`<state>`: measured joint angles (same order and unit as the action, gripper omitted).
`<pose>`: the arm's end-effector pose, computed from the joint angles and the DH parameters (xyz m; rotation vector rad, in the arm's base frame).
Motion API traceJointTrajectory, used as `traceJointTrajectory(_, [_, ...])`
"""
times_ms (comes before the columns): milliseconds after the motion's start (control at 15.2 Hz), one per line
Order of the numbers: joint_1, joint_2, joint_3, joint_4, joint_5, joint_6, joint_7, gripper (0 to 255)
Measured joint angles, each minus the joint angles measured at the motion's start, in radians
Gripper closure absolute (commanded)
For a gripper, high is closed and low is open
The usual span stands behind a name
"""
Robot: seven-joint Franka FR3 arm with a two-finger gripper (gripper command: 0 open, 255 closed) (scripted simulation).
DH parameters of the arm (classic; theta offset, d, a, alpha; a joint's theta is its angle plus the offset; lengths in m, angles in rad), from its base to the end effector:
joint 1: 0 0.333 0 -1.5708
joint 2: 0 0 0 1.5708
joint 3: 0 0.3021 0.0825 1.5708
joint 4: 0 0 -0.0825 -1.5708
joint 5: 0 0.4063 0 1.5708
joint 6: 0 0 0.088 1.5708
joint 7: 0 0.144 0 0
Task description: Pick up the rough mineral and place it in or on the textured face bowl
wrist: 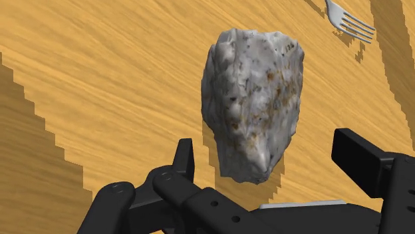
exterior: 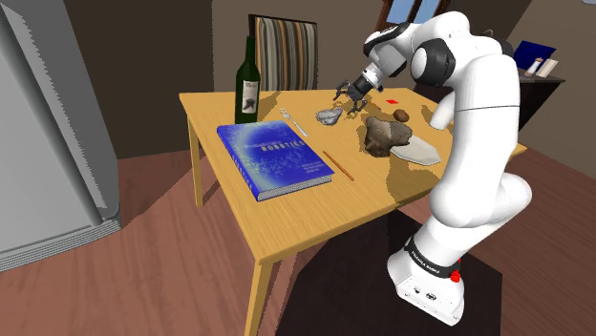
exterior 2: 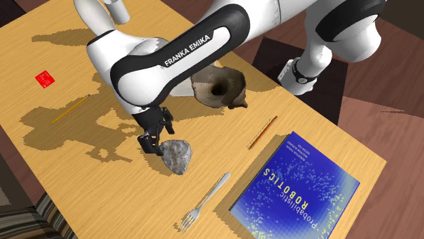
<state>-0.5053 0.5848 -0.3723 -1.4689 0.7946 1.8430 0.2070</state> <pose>0.5385 -0.4638 0.3016 -2.0337 1.5927 -0.0427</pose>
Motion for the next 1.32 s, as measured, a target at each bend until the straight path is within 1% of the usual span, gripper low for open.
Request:
traceJointTrajectory(396, [0.003, 0.004, 0.002, -0.004, 0.003, 0.008, -0.002, 0])
traceJointTrajectory(462, [0.003, 0.004, 0.002, -0.004, 0.003, 0.008, -0.002, 255])
traceJointTrajectory(1122, [0.002, 0.002, 0.001, -0.004, 0.003, 0.009, -0.002, 255])
traceJointTrajectory(1320, [0.003, -0.006, -0.001, 0.006, -0.004, -0.008, 0.011, 255])
